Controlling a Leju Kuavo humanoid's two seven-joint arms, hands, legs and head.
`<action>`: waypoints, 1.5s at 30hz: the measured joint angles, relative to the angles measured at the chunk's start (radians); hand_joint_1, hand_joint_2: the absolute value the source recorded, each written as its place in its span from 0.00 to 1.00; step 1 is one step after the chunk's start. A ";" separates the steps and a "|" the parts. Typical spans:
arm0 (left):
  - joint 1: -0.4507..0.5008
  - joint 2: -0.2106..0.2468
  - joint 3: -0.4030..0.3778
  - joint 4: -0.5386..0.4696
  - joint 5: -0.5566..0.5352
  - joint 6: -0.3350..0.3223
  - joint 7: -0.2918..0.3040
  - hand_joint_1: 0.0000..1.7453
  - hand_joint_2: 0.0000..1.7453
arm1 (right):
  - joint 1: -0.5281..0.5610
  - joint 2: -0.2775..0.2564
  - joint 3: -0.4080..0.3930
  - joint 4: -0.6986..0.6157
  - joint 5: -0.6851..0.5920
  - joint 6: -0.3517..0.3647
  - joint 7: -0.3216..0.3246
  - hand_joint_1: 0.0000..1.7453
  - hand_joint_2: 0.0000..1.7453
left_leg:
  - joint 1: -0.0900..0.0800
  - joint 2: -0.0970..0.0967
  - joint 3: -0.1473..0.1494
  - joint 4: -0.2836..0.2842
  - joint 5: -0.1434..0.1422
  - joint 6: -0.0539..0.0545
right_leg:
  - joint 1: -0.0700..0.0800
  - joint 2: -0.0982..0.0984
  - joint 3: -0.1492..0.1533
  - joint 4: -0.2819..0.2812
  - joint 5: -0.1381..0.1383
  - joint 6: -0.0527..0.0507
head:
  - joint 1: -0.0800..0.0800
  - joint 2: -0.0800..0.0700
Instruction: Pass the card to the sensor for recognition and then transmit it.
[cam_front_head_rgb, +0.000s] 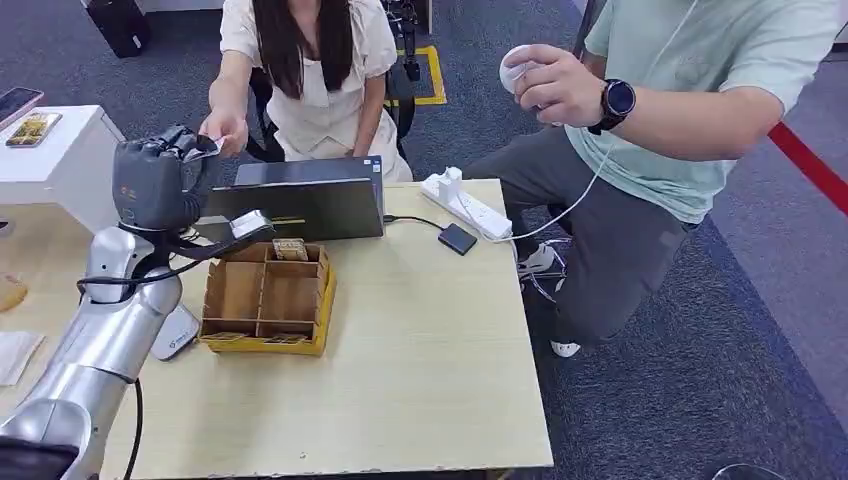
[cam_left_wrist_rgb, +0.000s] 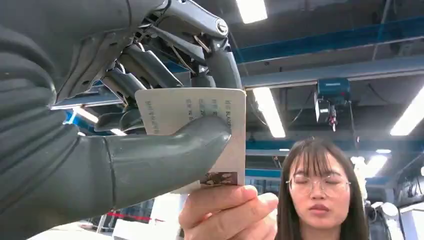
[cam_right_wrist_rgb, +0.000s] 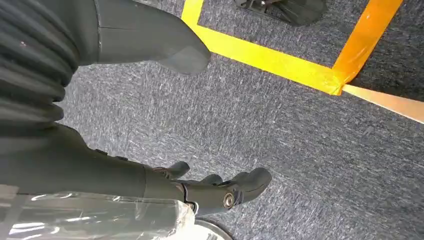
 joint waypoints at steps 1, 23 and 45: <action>-0.004 -0.003 -0.004 0.012 -0.007 0.006 0.002 0.00 1.00 | 0.000 0.000 0.000 0.000 0.001 0.000 0.000 0.00 1.00 | 0.000 0.000 0.000 0.000 0.000 0.000 | 0.000 0.000 0.000 0.000 0.000 0.000 | 0.000 0.000; -0.045 -0.016 -0.027 0.135 0.017 0.021 0.041 0.00 1.00 | 0.006 0.000 -0.008 0.000 0.005 0.000 0.000 0.00 1.00 | 0.000 0.000 -0.001 0.000 0.000 0.000 | 0.000 0.000 0.000 0.000 0.000 0.000 | 0.000 0.000; -0.158 0.274 -0.068 0.073 0.221 -0.530 -0.044 0.00 1.00 | 0.026 -0.002 -0.063 0.000 0.000 0.002 -0.013 0.00 1.00 | 0.001 0.005 -0.001 0.000 0.000 0.000 | 0.001 0.005 -0.002 0.001 0.000 -0.001 | 0.000 0.000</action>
